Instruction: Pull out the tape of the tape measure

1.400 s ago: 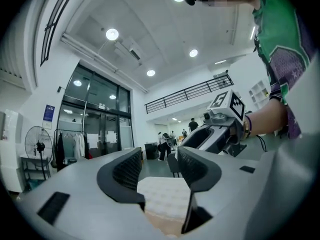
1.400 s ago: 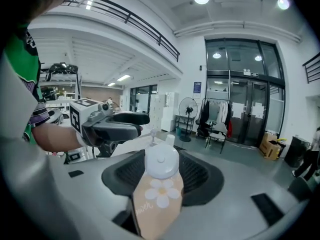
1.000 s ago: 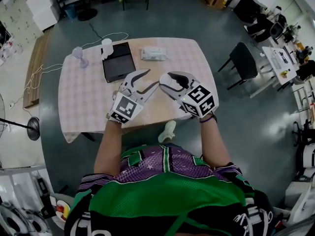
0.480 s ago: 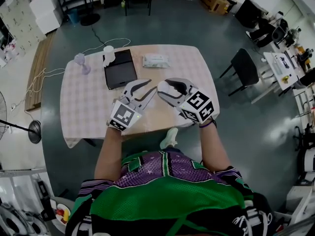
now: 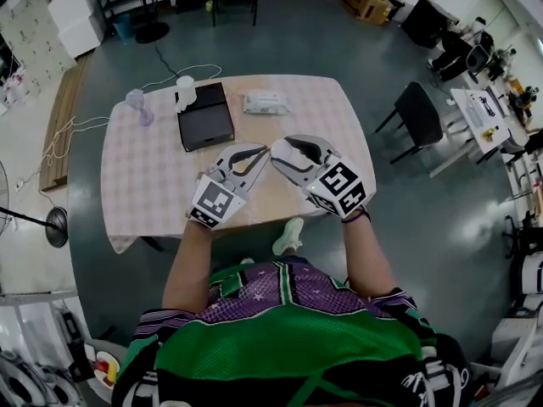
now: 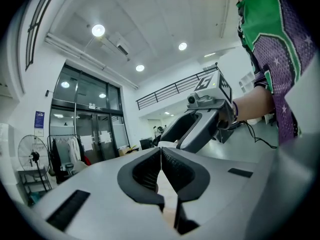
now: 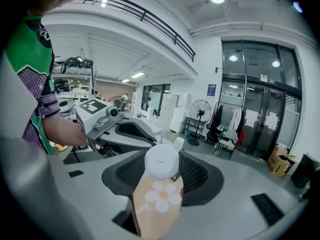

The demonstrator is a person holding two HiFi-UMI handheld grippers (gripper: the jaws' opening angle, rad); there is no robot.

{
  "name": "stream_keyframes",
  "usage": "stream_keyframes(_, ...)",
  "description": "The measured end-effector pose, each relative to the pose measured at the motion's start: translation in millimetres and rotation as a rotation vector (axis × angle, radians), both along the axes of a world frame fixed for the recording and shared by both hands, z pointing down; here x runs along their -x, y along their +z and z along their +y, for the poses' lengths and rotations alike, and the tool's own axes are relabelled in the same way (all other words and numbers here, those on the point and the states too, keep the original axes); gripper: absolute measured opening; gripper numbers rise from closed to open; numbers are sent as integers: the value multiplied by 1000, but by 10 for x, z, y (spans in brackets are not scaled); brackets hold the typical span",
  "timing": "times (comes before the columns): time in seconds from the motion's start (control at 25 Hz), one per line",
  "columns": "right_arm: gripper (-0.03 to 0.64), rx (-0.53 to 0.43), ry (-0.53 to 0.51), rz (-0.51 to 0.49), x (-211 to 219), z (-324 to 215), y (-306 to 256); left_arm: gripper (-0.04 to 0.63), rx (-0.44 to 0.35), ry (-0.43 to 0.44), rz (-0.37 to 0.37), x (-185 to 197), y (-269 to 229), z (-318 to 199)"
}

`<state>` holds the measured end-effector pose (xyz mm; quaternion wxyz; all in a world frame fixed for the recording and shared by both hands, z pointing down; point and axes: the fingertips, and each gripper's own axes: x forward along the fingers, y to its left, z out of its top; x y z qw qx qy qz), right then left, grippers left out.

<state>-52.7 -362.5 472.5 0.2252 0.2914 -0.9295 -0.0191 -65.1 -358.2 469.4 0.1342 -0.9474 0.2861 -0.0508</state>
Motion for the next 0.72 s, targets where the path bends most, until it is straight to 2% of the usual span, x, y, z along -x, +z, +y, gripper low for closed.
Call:
stream_keyframes(0.32, 219, -26, 75, -29, 45, -12, -2, 25, 0, -53, 24, 186, 7, 13)
stream_keyframes(0.56, 219, -17, 164, -74, -102, -128, -64, 25, 33, -139, 117, 550, -67, -105)
stream_keyframes(0.72, 220, -21, 194, -78, -134, -122, -69, 25, 25, -159, 104, 598, -60, -97)
